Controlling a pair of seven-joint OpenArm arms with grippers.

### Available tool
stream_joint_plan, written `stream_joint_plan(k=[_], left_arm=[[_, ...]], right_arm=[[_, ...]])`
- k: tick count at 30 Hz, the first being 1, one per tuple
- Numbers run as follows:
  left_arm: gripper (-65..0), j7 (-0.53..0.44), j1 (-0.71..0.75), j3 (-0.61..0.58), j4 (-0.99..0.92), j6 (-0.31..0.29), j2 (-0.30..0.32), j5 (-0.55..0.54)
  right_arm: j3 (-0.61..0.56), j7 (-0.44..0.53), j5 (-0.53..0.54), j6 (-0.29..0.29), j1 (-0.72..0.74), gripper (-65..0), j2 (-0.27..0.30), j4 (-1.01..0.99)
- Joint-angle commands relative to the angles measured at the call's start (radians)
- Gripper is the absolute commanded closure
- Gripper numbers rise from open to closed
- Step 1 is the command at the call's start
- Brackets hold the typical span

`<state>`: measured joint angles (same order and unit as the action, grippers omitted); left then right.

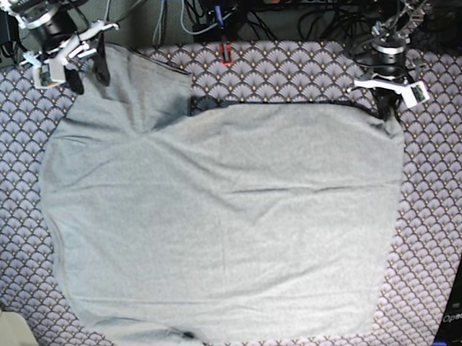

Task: Fold the T-shirt properly
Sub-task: 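Close both grippers on the shoulder corners of the grey shirt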

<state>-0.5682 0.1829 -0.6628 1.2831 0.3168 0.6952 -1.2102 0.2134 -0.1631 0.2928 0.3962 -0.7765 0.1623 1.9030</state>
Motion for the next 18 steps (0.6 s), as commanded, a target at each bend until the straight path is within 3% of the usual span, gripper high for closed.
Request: stream_joint_plan(k=[1,6,11,18], left_arm=[[0.0,0.047,0.007,-0.002,0.007,-0.006,0.01,-0.02],[0.0,0.047,0.007,-0.004,0.008,-0.006,0.027,-0.02],[0.0,0.047,0.007,-0.004,0.04,-0.006,0.036,-0.02],[0.0,0.047,0.008,-0.004,0.063,-0.003,0.06,-0.02]], right_arm=[[0.016,0.024,0.01,0.01,-0.008,-34.2,0.004,0.017],[0.017,0.023,0.01,0.07,-0.001,-41.2,-0.016,0.014],[0.036,-0.045,0.056,0.07,0.062,-41.5,-0.04,-0.032],[0.154,-0.094,0.138,0.129,0.113,-41.4,-0.062,-0.101]])
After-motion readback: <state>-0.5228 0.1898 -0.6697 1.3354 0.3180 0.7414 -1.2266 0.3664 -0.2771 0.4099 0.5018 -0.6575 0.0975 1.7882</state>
